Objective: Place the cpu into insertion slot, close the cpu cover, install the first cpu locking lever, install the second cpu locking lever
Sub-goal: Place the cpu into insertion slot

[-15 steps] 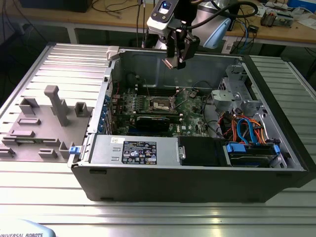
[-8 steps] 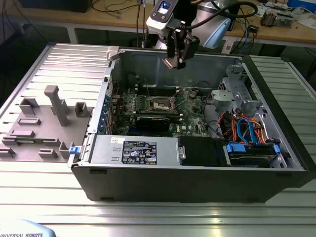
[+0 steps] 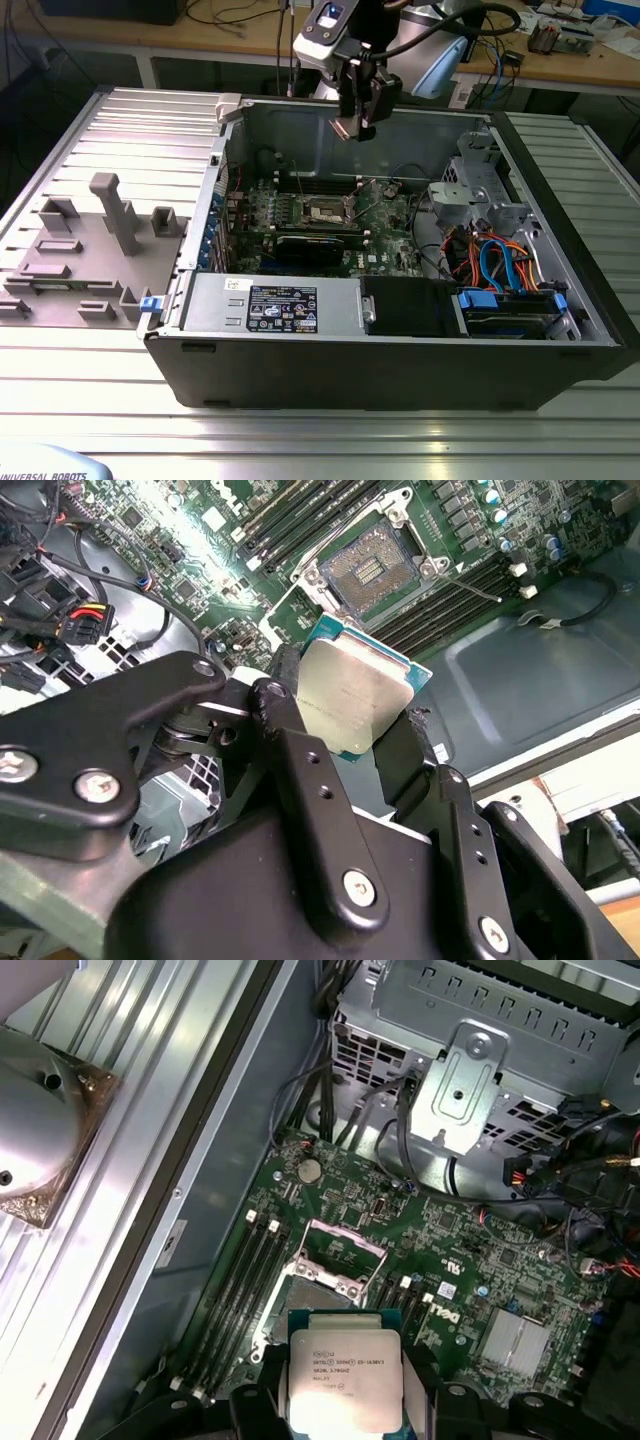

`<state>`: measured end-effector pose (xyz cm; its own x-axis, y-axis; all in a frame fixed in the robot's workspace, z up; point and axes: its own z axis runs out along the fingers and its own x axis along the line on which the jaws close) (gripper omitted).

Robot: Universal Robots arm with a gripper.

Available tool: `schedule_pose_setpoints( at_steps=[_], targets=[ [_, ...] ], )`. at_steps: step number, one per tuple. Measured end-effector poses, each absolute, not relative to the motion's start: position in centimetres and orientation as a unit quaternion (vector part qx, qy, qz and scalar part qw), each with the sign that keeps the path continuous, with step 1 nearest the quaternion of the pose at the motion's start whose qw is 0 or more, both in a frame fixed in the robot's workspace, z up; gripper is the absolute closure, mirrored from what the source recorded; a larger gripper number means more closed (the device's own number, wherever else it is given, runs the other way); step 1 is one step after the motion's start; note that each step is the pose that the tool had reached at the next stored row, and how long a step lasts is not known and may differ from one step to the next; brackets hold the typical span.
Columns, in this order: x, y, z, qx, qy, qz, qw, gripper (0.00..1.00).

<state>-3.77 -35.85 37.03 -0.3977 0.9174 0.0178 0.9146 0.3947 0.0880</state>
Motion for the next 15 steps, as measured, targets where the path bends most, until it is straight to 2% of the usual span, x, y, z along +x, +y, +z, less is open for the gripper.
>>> schedule_pose_setpoints(
  at_steps=[15],
  targets=[
    [-3.82, -35.85, 36.64, 0.579, 0.814, 0.038, 0.014, 0.46]
  ],
)
